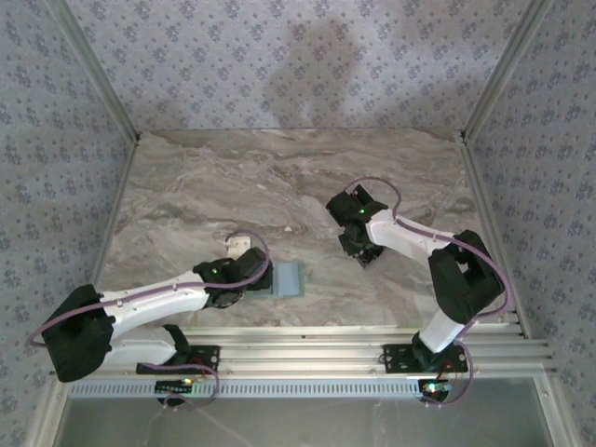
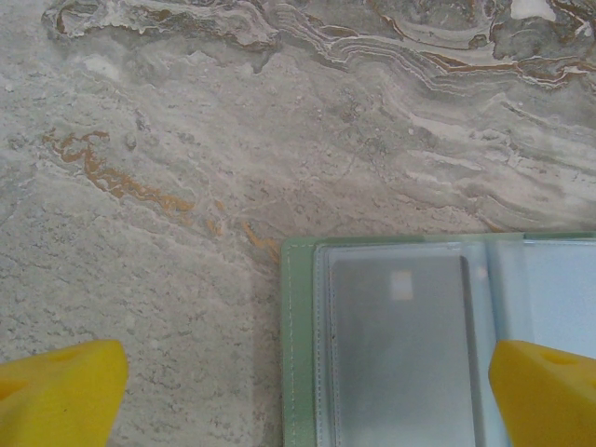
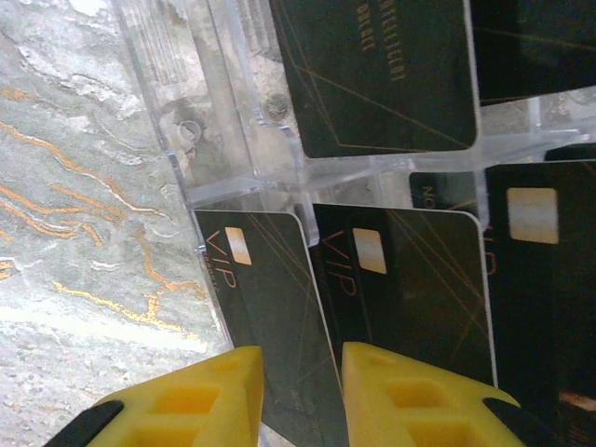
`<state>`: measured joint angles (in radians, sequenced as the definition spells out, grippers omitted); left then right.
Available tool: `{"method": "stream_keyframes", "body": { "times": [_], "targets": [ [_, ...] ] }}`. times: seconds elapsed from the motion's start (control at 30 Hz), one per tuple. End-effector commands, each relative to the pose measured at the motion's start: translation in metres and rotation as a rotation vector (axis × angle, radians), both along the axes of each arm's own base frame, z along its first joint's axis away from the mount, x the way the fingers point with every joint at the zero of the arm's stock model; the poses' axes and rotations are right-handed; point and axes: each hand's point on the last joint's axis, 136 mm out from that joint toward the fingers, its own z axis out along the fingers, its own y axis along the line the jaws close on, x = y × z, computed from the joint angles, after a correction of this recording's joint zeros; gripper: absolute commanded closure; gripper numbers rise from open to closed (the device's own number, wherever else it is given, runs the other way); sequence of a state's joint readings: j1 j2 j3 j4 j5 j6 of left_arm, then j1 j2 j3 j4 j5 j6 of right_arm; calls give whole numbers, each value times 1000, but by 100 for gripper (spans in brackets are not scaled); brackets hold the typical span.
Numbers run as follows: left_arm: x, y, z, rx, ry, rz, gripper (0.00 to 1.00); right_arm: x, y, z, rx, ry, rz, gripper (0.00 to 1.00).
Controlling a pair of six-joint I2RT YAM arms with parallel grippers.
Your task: Put the credit cards into the card holder
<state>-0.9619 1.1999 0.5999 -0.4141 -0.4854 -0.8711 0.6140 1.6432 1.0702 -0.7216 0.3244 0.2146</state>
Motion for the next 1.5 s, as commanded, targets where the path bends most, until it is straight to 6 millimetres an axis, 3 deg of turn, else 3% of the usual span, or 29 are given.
{"method": "stream_keyframes", "body": {
  "times": [0.0, 0.17, 0.6, 0.73, 0.83, 0.93, 1.0, 1.27, 1.47],
  "targets": [
    [3, -3, 5, -2, -13, -8, 0, -3, 5, -3, 15, 18, 23, 73],
    [3, -2, 5, -1, -15, -7, 0, -4, 7, 2, 39, 14, 24, 82],
    [4, -3, 6, -7, -18, -8, 0, -7, 6, 0, 63, 41, 29, 89],
    [4, -3, 8, -9, -21, -10, 0, -7, 6, 0, 61, 48, 31, 96],
    [5, -4, 9, -9, -22, -13, 0, -5, 4, 4, 47, 34, 28, 95],
    [5, -5, 9, -8, -23, -14, 0, -3, 2, 7, 25, 23, 33, 84],
    [5, -5, 9, -9, -24, -15, 0, -2, 0, 6, 8, 27, 33, 84],
    [6, -6, 10, -7, -25, -18, 0, -1, 3, 4, 7, 33, 39, 100],
    [7, -7, 10, -5, -25, -22, 0, 0, 7, 13, 29, 25, 49, 100]
  ]
}}
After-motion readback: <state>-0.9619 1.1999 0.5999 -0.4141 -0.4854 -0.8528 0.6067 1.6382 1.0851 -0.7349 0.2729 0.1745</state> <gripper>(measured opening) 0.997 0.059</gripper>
